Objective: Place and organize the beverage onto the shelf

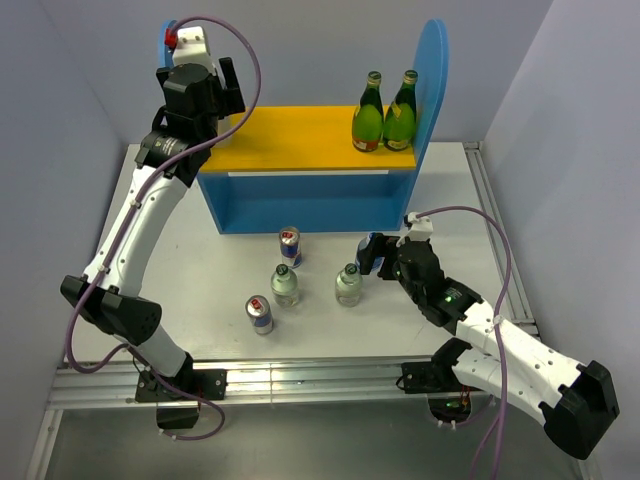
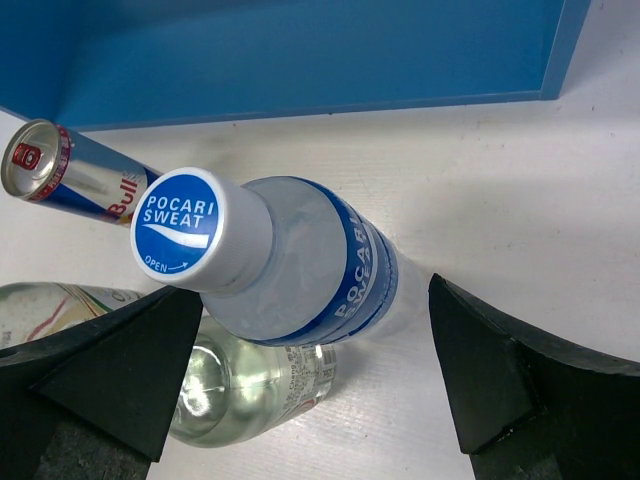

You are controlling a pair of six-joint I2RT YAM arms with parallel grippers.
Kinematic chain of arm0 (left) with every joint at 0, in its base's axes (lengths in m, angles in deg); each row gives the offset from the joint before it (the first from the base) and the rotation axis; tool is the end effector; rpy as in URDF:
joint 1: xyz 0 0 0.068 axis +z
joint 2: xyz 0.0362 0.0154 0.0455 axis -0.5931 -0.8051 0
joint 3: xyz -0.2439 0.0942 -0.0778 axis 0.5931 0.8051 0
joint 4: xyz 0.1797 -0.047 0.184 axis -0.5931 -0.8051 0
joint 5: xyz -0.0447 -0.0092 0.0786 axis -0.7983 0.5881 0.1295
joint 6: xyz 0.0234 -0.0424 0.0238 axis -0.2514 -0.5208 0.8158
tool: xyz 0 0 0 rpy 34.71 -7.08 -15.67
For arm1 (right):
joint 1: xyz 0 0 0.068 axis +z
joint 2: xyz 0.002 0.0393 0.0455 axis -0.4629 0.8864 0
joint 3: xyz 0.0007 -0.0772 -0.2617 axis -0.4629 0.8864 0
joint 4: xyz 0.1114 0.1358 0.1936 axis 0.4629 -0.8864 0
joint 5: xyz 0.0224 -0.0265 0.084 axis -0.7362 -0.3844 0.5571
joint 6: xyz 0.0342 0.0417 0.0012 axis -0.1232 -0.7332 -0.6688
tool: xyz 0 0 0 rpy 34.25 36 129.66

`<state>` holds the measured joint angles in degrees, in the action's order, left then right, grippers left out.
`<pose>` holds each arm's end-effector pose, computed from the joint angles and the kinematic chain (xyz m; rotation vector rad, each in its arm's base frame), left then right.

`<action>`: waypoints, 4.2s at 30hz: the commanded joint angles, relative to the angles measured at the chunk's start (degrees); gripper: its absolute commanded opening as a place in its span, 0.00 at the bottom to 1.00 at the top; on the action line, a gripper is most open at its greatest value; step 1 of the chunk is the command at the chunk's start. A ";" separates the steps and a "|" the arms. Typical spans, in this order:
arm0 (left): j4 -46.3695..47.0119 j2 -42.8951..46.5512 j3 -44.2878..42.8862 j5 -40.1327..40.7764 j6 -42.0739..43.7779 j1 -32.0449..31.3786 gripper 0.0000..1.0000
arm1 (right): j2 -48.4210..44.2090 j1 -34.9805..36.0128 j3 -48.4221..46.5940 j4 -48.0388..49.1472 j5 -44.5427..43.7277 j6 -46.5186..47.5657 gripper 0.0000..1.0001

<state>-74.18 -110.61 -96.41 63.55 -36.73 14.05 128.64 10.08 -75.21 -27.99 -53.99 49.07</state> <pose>0.3330 -0.1183 0.5023 -0.2219 1.6449 -0.0260 0.1544 0.1057 0.2438 0.0658 2.0174 0.4517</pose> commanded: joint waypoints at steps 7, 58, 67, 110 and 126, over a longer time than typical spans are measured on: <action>0.17 0.04 -0.26 2.56 -0.82 1.76 0.87 | 0.83 0.50 0.05 1.11 -2.50 -0.06 1.00; 4.12 26.41 28.40 3.44 -7.59 -10.19 0.90 | 23.82 6.12 -61.08 -17.95 -16.13 9.69 0.00; 4.38 27.46 29.10 3.44 -7.94 -10.19 0.91 | 54.38 6.65 -107.47 -30.08 -0.48 17.07 0.00; 5.00 31.68 33.58 5.81 -8.11 -13.80 0.93 | 71.76 6.82 -105.94 -5.75 3.48 18.22 0.95; 5.00 31.51 34.29 9.41 -7.15 -14.94 0.93 | 65.17 7.61 -92.00 -3.38 1.55 17.34 0.94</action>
<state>-71.16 -79.86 -62.24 70.52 -44.42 -0.02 199.30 16.87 -170.77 -34.77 -51.08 66.31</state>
